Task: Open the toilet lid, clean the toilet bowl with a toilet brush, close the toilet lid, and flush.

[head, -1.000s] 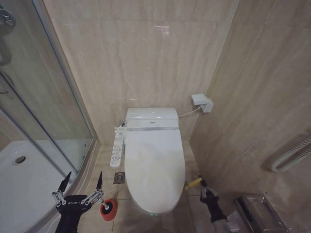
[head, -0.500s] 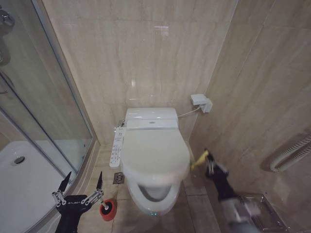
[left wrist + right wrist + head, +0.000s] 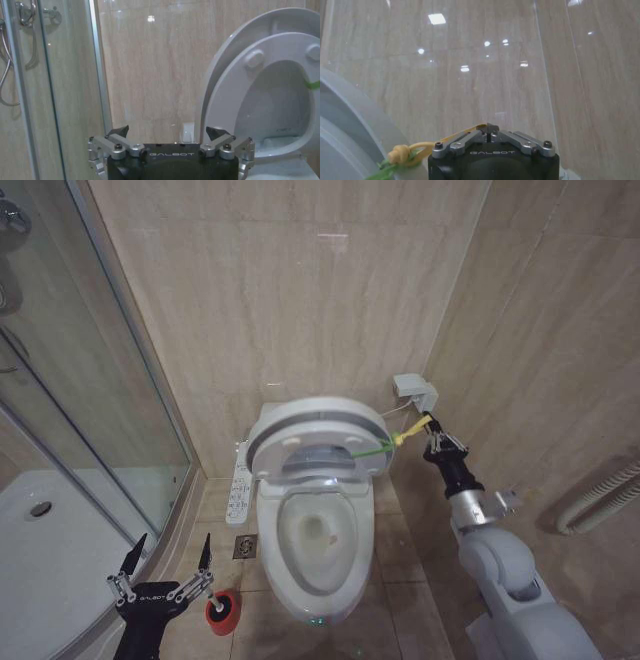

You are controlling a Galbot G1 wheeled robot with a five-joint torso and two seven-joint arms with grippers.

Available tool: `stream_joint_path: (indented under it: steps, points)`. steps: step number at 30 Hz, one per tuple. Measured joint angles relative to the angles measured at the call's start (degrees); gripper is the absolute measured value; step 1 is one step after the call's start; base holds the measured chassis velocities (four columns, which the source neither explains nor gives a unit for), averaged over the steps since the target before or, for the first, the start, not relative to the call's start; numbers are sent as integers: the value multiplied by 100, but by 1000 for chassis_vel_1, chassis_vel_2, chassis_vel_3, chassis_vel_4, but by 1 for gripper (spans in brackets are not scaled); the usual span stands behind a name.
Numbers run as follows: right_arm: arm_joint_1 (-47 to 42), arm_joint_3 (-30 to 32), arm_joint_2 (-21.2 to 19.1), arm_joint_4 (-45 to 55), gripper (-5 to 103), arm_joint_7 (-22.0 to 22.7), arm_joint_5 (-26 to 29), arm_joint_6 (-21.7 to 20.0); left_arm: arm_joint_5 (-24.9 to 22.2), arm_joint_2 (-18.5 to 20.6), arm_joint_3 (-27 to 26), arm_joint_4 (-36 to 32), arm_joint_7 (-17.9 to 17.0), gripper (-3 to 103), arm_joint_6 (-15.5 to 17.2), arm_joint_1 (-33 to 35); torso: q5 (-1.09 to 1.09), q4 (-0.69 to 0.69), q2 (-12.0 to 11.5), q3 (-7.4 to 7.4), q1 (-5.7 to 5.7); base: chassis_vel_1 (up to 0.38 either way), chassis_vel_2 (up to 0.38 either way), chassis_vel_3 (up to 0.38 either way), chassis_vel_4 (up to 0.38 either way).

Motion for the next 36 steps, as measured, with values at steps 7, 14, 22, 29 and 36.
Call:
stream_joint_path:
  steps: [7,14,22,29,36]
  points:
    - [1309,-209,-209,-1106,0,10,182,-181,0,0,0,0,0,100,0,0,-1,4,0,0,0,0,0,0,0]
    - [2795,-625,-173,-2555,0,-90,107,-63,0,-1,-2,0,-2,100,0,0,-2,3,0,1,1,0,0,0,0]
    - [3835,-1206,335,-3752,0,-70,-368,192,0,1,0,0,0,100,0,0,0,-6,0,0,1,0,0,0,0]
    - [3977,-1288,584,-3924,0,-46,-502,260,0,0,-1,0,-1,100,0,0,-2,-5,0,0,0,0,0,0,0]
    - [3641,-1286,443,-3517,0,-46,-336,177,0,0,-1,0,-1,100,0,0,-1,-1,0,-1,-1,0,0,0,0]
